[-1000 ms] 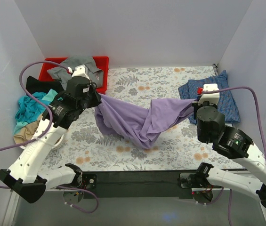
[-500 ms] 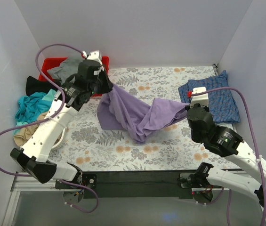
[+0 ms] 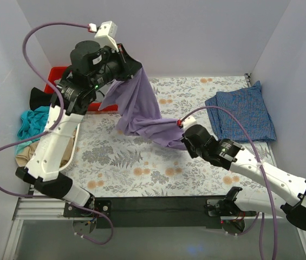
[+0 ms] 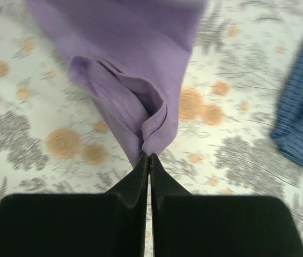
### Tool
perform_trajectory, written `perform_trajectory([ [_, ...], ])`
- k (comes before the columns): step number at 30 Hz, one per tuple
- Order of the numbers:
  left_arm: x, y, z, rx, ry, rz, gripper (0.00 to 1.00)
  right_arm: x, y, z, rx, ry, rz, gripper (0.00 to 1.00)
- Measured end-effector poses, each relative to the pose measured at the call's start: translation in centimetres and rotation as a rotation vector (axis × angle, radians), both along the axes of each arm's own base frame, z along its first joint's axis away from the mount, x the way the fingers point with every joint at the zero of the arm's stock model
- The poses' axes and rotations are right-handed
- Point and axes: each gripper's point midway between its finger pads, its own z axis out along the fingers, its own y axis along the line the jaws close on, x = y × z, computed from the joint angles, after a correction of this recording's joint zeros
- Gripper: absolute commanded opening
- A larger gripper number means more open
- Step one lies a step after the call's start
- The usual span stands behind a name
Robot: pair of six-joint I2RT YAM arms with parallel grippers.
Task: Fold and stack the t-shirts
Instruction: Flatten the tshirt out
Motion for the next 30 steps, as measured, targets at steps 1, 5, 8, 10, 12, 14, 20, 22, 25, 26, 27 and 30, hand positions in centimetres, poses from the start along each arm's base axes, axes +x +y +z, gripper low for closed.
perform_trajectory([
  [1,0.5,-0.8,-0.4,0.0,0.007,-0.027,0.0,-0.7,1.1,-0.9,0.021,0.04,0.05,0.01],
  [5,2.8,-4.2,-2.8,0.012,0.063,-0.124,0.0,-3.1,4.6,-3.4,0.088,0.173,0.203,0.01],
  [8,4.2,-6.0,-3.9,0.008,0.09,-0.169,0.0,-4.1,7.0,-4.4,0.136,0.249,0.289,0.01],
  [10,4.5,-6.7,-4.1,-0.002,0.097,-0.193,0.0,-4.9,8.6,-5.5,0.151,0.307,0.347,0.01],
  [12,4.4,-7.1,-3.1,-0.023,0.08,-0.212,0.0,-5.9,9.8,-6.6,0.152,0.359,0.399,0.28],
  [14,4.3,-7.4,-0.8,-0.057,0.032,-0.233,0.0,-7.0,10.9,-7.7,0.139,0.399,0.444,0.67],
  [20,2.2,-7.8,6.5,-0.206,-0.137,-0.382,0.0,-6.2,10.8,-5.9,0.111,0.272,0.403,0.89],
  [22,1.9,-8.4,6.3,-0.226,-0.129,-0.442,0.0,-4.5,9.0,-3.0,0.126,0.148,0.314,0.91],
  [25,2.3,-9.8,3.1,-0.232,-0.043,-0.527,0.0,-2.3,4.8,2.6,0.182,-0.066,0.13,0.95],
  [26,2.5,-10.4,1.7,-0.229,-0.007,-0.55,0.0,-1.9,3.4,4.3,0.205,-0.129,0.073,0.96],
  [27,2.6,-11.0,-0.1,-0.222,0.04,-0.571,0.0,-1.4,1.9,5.9,0.228,-0.19,0.014,0.96],
  [30,1.1,-14.3,-8.7,-0.168,0.261,-0.676,0.0,-0.5,-3.9,10.0,0.263,-0.375,-0.207,0.98],
])
